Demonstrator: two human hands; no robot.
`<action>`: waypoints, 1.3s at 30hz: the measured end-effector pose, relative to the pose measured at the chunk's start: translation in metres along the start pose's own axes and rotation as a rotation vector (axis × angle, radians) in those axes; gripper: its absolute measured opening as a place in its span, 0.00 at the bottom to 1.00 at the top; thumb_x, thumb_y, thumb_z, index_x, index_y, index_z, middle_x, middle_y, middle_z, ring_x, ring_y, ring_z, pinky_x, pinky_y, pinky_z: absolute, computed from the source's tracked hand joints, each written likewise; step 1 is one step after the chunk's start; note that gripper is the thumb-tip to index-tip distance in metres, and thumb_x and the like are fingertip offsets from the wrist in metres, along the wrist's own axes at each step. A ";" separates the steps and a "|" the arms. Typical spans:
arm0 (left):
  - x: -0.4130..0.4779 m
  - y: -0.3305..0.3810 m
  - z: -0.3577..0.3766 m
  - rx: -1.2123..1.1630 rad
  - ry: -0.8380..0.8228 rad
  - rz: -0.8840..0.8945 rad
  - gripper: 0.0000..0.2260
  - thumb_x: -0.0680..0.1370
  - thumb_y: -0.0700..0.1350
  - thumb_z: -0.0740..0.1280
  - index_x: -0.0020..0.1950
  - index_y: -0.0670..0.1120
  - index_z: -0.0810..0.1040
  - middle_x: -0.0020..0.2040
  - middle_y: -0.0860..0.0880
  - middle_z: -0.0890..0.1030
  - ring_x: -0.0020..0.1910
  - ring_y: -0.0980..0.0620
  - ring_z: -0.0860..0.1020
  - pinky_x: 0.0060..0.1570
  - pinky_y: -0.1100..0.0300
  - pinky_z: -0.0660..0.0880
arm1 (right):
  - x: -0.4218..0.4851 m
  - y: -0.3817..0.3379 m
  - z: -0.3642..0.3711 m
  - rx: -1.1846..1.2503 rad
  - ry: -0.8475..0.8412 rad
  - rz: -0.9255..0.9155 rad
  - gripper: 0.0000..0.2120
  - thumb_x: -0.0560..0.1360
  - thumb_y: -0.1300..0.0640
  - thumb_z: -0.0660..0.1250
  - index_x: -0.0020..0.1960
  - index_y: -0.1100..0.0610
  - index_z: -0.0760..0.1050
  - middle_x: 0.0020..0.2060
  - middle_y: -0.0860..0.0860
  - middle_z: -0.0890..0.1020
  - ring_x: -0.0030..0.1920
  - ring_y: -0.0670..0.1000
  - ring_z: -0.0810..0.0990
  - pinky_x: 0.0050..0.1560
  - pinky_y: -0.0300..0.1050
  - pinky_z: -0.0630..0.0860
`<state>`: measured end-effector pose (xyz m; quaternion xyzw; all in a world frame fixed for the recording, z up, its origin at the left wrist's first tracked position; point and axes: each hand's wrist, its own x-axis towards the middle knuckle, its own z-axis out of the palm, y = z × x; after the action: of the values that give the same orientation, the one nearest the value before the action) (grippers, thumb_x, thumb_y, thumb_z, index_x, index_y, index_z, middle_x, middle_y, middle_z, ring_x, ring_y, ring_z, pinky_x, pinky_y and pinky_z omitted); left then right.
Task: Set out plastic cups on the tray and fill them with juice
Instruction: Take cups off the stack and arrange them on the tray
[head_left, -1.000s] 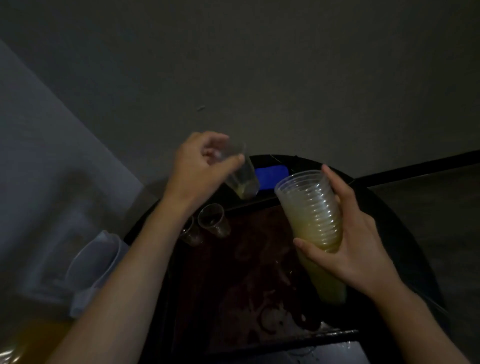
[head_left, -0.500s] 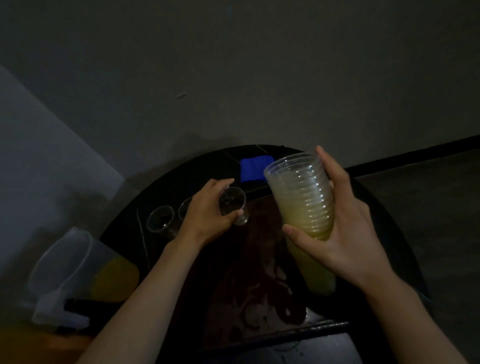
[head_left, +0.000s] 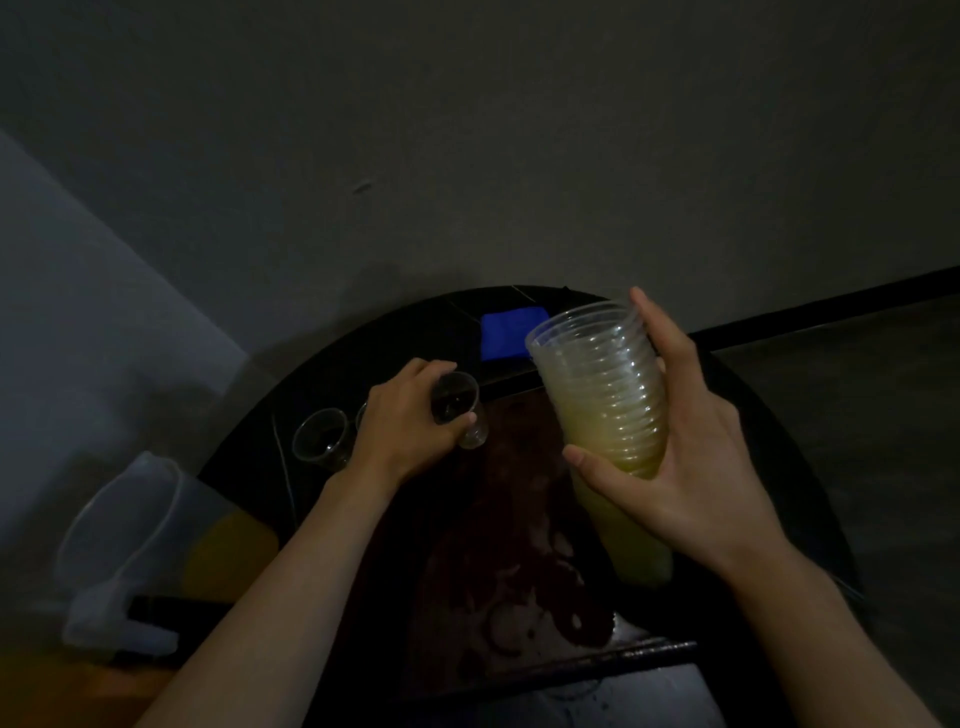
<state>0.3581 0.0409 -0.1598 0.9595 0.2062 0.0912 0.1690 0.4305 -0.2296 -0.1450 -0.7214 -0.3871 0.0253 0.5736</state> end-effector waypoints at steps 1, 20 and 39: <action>0.001 0.000 0.000 -0.001 -0.009 -0.001 0.30 0.72 0.54 0.77 0.72 0.50 0.74 0.63 0.51 0.77 0.62 0.51 0.77 0.64 0.45 0.75 | 0.000 0.000 0.000 -0.003 -0.002 0.001 0.53 0.65 0.46 0.77 0.79 0.39 0.48 0.61 0.32 0.72 0.57 0.34 0.77 0.53 0.23 0.69; -0.011 0.103 -0.060 -0.644 -0.079 0.177 0.26 0.73 0.64 0.66 0.65 0.51 0.80 0.55 0.51 0.83 0.55 0.52 0.80 0.57 0.55 0.77 | 0.002 0.001 0.002 -0.064 -0.071 0.065 0.53 0.67 0.41 0.75 0.77 0.31 0.41 0.66 0.35 0.69 0.59 0.39 0.75 0.58 0.39 0.74; 0.007 0.119 -0.068 -0.389 -0.222 0.147 0.19 0.68 0.68 0.67 0.46 0.55 0.84 0.47 0.51 0.82 0.48 0.50 0.81 0.54 0.39 0.77 | -0.001 0.001 -0.001 -0.062 -0.090 0.084 0.49 0.66 0.36 0.70 0.77 0.31 0.44 0.64 0.38 0.70 0.54 0.42 0.77 0.51 0.48 0.79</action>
<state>0.3914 -0.0384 -0.0531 0.9255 0.0943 0.0352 0.3652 0.4305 -0.2308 -0.1459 -0.7525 -0.3823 0.0697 0.5317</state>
